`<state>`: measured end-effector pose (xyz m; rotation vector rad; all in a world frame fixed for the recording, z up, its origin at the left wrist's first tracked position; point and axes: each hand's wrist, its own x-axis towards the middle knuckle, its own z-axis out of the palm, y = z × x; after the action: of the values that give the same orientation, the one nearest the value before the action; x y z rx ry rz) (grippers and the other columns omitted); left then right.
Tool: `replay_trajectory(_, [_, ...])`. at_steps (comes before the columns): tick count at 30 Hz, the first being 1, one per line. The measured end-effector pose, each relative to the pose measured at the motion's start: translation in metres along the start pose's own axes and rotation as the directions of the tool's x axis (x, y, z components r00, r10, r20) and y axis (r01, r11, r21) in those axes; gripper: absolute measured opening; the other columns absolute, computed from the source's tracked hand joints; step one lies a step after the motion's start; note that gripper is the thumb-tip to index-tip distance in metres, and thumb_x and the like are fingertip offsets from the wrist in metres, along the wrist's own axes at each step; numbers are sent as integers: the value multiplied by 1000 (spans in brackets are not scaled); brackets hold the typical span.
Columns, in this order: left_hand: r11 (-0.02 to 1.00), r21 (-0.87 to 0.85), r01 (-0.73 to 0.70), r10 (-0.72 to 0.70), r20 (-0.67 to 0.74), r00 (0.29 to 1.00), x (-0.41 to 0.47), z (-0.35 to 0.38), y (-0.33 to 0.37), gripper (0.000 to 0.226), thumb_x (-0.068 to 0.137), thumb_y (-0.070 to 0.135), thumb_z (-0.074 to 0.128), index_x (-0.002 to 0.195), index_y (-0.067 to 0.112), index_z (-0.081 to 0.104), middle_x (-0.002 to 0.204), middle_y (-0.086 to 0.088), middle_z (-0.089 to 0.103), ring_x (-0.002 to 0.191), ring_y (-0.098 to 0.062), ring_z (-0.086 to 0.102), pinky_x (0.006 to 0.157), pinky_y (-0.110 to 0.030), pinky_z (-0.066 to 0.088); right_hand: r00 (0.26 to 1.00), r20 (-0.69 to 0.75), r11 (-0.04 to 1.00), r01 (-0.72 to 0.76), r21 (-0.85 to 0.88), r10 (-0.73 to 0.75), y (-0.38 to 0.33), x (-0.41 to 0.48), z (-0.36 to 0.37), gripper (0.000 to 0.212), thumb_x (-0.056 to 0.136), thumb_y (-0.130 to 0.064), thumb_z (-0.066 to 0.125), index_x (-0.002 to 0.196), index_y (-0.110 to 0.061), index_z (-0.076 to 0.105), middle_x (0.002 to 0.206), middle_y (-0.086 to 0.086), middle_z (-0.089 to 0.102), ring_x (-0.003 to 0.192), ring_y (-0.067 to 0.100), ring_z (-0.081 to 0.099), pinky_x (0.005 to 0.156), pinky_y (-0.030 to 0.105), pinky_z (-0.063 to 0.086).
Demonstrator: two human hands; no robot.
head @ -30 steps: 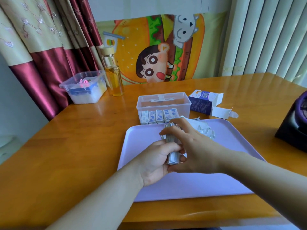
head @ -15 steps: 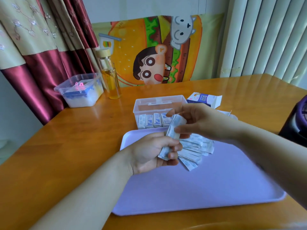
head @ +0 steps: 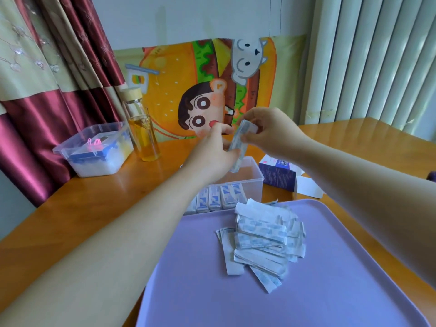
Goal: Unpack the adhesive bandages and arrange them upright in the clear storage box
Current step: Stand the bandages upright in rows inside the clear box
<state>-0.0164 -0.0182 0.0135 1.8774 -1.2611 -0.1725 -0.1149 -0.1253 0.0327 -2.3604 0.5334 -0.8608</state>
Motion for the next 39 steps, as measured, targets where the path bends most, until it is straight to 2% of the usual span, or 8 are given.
replay_trajectory(5, [981,-135,141,-134,62,989,39,11,-18,31,87,20,64,108,18,42,105,-2,64,80,-12,64,58,-18,52,995,29,995,-94,-43,95,31,27,12,31,84,-7,64,114,-14,61,104,7,65,78,16,55,40,8,36])
replay_trajectory(8, [952,-191,239,-213,144,966,58,20,-31,28,84,13,68,103,15,47,105,-9,64,82,-16,65,63,-24,54,992,47,989,-115,-91,120,44,38,22,33,83,-5,62,115,-13,61,109,9,64,78,18,53,39,9,36])
replay_trajectory(14, [911,-160,379,-327,277,903,79,34,-50,17,85,5,65,82,15,51,83,-6,66,75,-17,65,80,-37,54,977,93,964,-167,-208,190,66,52,41,32,83,-4,61,112,-16,61,108,6,63,89,22,62,61,29,53])
replay_trajectory(21, [842,-31,538,-433,557,709,74,53,-68,14,90,4,58,83,16,56,82,0,62,76,-12,57,76,-23,45,883,342,818,-76,-570,321,77,51,60,34,81,-16,68,114,-15,58,109,5,61,99,26,57,86,36,48])
replay_trajectory(26, [840,-25,542,-388,670,632,72,54,-74,18,96,6,50,99,15,66,114,0,58,99,-16,50,71,-24,43,877,371,643,98,-760,305,74,50,70,27,83,-21,66,108,-19,56,92,-2,60,90,23,50,95,41,30])
replay_trajectory(29, [848,15,529,-399,676,620,70,54,-71,20,97,13,49,111,15,64,130,5,56,102,-11,63,67,-20,50,882,375,553,168,-816,285,73,49,74,19,82,-20,66,90,-19,48,68,-3,46,81,21,46,91,38,29])
replay_trajectory(35, [891,129,435,-396,688,608,70,54,-64,8,97,24,50,101,25,56,117,7,58,90,-6,64,72,-22,50,902,376,445,254,-859,211,69,44,77,31,86,-22,59,65,-20,37,59,-3,41,53,13,34,88,34,25])
replay_trajectory(39, [909,150,389,-380,684,623,73,41,-64,19,95,17,52,110,12,63,114,-3,64,93,-13,62,78,-26,45,901,401,415,305,-857,164,68,42,78,31,90,-25,55,64,-21,37,59,-4,41,53,12,33,97,35,25])
